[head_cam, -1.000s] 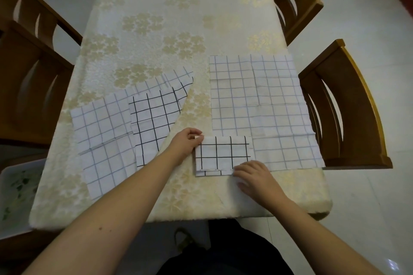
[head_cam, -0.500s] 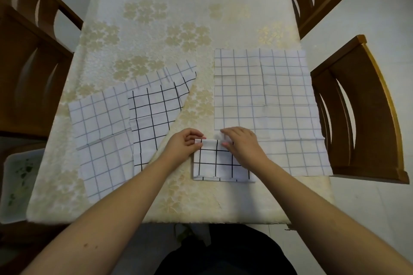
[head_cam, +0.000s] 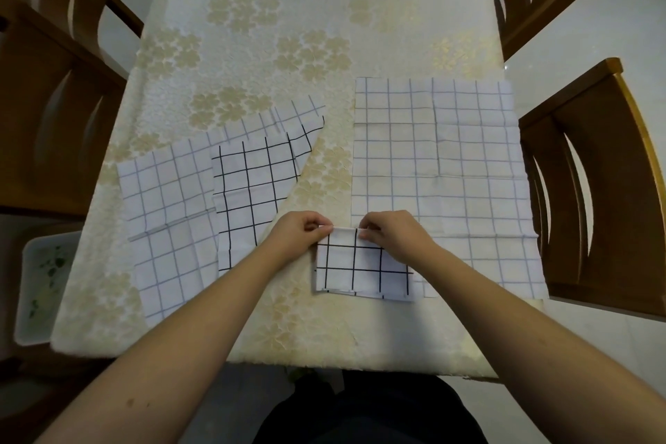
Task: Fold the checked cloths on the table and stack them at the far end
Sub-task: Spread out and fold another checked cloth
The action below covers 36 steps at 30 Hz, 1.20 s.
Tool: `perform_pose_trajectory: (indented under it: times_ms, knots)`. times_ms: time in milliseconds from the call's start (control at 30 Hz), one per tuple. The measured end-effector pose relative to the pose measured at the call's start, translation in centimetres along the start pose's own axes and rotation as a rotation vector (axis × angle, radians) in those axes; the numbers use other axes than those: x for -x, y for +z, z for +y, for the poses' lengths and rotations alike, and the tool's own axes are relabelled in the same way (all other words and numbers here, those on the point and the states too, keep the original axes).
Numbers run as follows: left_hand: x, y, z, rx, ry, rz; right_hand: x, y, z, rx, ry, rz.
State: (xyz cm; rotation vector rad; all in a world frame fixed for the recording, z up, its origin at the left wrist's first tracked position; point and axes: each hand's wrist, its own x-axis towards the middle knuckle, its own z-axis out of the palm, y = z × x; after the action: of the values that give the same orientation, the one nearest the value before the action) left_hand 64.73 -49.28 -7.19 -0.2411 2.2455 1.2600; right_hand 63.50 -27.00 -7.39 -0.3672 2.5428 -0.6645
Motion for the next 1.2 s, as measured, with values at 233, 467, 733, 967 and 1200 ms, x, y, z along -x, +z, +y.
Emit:
perform_pose_trajectory:
  times_ms: [233,467,733,967,1200]
  knots:
    - [-0.1,-0.8,-0.8,0.004,-0.02,0.057,2.7,-2.2,3.7,-0.101,0.201,-0.022]
    - [0.9,-0.5,0.0,0.203,-0.087,-0.04,4.5,-1.9,4.1,-0.432,0.307,0.123]
    - [2.3,0.4,0.0,0.476,-0.118,-0.072,5.4,-0.4,3.0,-0.976,0.431,0.147]
    - [2.8,1.0,0.2,0.72,-0.207,0.058,6.2,0.5,2.3,-1.033,0.505,0.14]
    - [4.9,0.7,0.3,0.521,-0.302,-0.081,7.5,0.4,1.2,-1.215,0.493,0.226]
